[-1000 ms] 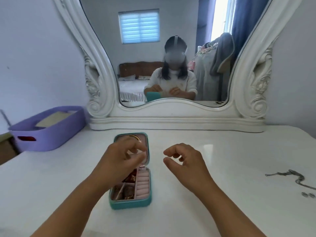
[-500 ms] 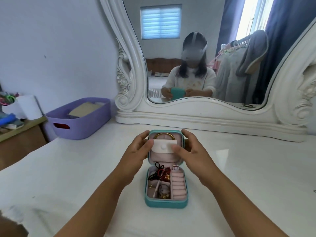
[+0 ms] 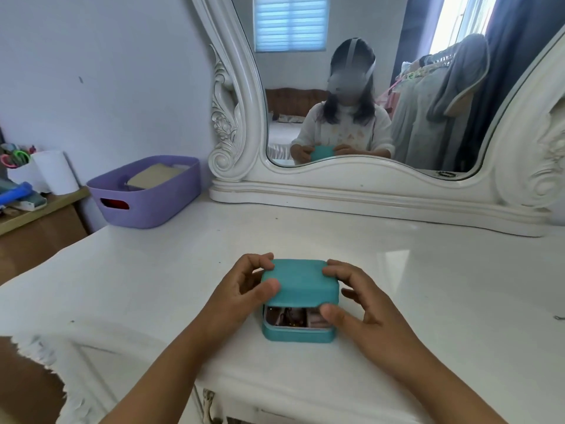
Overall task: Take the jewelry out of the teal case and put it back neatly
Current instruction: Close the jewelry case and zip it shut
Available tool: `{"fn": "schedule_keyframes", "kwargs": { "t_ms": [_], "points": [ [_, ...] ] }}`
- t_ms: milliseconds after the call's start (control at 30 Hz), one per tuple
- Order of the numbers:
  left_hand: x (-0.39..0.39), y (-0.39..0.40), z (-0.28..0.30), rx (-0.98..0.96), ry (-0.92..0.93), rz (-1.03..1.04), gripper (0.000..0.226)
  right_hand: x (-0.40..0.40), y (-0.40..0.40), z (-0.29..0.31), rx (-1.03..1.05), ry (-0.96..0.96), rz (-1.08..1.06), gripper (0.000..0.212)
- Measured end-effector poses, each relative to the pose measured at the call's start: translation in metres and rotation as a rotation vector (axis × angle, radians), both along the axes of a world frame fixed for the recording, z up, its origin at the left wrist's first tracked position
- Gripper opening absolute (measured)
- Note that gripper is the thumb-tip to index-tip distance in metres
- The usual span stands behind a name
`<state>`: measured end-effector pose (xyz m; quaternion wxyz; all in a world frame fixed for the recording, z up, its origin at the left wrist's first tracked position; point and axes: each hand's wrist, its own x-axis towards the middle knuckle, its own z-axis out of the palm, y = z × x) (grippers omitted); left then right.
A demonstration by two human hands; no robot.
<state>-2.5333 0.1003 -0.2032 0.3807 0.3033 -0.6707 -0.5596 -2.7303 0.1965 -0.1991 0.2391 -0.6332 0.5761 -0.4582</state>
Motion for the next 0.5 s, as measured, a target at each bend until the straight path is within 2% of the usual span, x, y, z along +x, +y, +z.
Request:
{"fn": "schedule_keyframes", "kwargs": {
  "t_ms": [133, 233, 300, 400, 500],
  "points": [
    [0.002, -0.001, -0.003, 0.079, -0.045, -0.137, 0.057, -0.002, 0.004, -0.014, -0.037, 0.142, 0.019, 0.04],
    [0.001, 0.001, 0.0, -0.069, -0.292, -0.181, 0.076, -0.003, 0.004, -0.013, -0.037, 0.148, 0.039, 0.039],
    [-0.002, 0.002, -0.001, -0.232, -0.43, -0.138, 0.09, -0.004, 0.004, -0.005, -0.01, 0.022, 0.044, 0.031],
    [-0.004, 0.004, 0.001, -0.295, -0.409, -0.138, 0.092, -0.013, 0.0, 0.006, 0.076, -0.247, -0.036, 0.019],
    [-0.007, 0.009, 0.004, -0.249, -0.32, -0.207, 0.09, -0.023, -0.01, 0.008, 0.233, -0.339, -0.049, 0.037]
  ]
}}
